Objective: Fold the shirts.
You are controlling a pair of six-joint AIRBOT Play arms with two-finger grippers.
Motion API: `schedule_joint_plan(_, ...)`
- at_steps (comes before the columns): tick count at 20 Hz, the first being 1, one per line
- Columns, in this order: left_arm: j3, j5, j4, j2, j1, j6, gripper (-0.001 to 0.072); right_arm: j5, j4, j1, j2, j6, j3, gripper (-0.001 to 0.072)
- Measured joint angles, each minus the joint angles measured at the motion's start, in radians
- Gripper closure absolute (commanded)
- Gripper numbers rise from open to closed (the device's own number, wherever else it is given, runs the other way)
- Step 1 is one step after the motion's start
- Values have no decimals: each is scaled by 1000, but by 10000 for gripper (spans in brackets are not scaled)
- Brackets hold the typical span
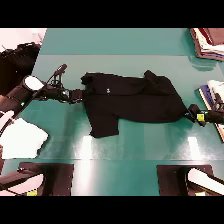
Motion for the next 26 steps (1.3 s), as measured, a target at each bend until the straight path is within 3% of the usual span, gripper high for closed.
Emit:
schedule_joint_plan(6,175,-47,171,199,2,-93,680,69,8,26,202,-17,246,690)
schedule_joint_plan(11,581,-128,274,342,2,-121,680,118,11,28,363,-20,620,690)
schedule_joint_plan(17,1035,-152,303,384,2,-127,681,152,-38,28,470,-19,957,691)
schedule_joint_plan(21,1113,-152,315,383,2,-129,681,257,-116,27,432,14,1136,691)
schedule_joint_plan(26,1005,-200,347,295,2,-130,679,436,-157,31,253,72,1262,691)
